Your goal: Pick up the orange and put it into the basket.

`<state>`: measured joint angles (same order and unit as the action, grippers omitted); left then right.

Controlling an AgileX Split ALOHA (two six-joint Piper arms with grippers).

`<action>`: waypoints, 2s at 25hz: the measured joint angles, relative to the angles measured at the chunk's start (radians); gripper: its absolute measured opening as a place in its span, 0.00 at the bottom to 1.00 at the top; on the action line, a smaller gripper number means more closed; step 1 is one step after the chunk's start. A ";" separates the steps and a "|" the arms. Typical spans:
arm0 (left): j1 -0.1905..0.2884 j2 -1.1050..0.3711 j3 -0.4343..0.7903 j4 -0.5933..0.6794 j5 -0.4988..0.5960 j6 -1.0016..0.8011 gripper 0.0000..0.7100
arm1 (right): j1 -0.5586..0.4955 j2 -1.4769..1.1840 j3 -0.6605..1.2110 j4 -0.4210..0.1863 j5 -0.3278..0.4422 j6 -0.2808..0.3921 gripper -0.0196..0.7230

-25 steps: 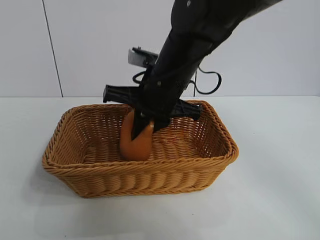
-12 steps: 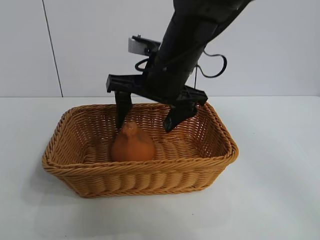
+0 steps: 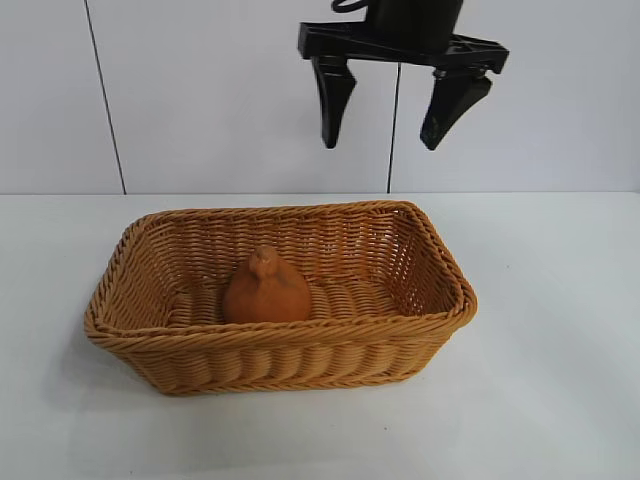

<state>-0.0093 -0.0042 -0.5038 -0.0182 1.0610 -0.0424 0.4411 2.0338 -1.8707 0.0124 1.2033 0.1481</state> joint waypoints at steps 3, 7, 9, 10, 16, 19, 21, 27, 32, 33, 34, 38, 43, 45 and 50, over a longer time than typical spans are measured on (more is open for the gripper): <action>0.000 0.000 0.000 0.000 0.000 0.000 0.94 | -0.100 0.001 0.000 -0.012 0.002 -0.011 0.90; 0.000 0.000 0.000 0.000 0.000 0.000 0.94 | -0.250 0.001 0.000 -0.012 0.003 -0.026 0.90; 0.000 0.000 0.000 0.000 0.000 0.000 0.94 | -0.319 0.001 0.000 -0.012 0.003 -0.027 0.90; 0.000 0.000 0.000 0.000 0.000 0.000 0.94 | -0.351 0.001 0.000 -0.012 0.003 -0.030 0.90; 0.000 0.000 0.000 0.000 0.000 0.000 0.94 | -0.417 -0.047 0.112 -0.012 0.001 -0.071 0.90; 0.000 0.000 0.000 0.000 0.000 0.000 0.94 | -0.417 -0.125 0.258 -0.012 0.004 -0.096 0.90; 0.000 0.000 0.000 0.000 0.000 0.000 0.94 | -0.417 -0.184 0.374 -0.012 0.006 -0.111 0.90; 0.000 0.000 0.000 0.000 0.000 0.000 0.94 | -0.417 -0.432 0.705 -0.012 0.015 -0.137 0.90; 0.000 0.000 0.000 0.000 0.000 0.000 0.94 | -0.417 -0.678 0.944 -0.012 0.014 -0.148 0.90; 0.000 0.000 0.000 0.001 0.000 0.000 0.94 | -0.417 -0.727 0.982 -0.012 0.003 -0.148 0.90; 0.000 0.000 0.000 0.001 0.000 0.000 0.94 | -0.417 -0.768 1.025 -0.012 -0.015 -0.148 0.90; 0.000 0.000 0.000 0.001 0.000 0.000 0.94 | -0.417 -0.951 1.178 -0.012 -0.092 -0.148 0.90; 0.000 0.000 0.000 0.001 0.000 0.000 0.94 | -0.417 -1.197 1.345 -0.007 -0.149 -0.172 0.90; 0.000 0.000 0.000 0.001 0.000 0.000 0.94 | -0.417 -1.289 1.373 -0.007 -0.161 -0.175 0.90; 0.000 0.000 0.000 0.001 0.000 0.000 0.94 | -0.417 -1.501 1.374 -0.012 -0.181 -0.176 0.90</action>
<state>-0.0093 -0.0042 -0.5038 -0.0173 1.0610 -0.0424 0.0245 0.5333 -0.4966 0.0000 1.0219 -0.0278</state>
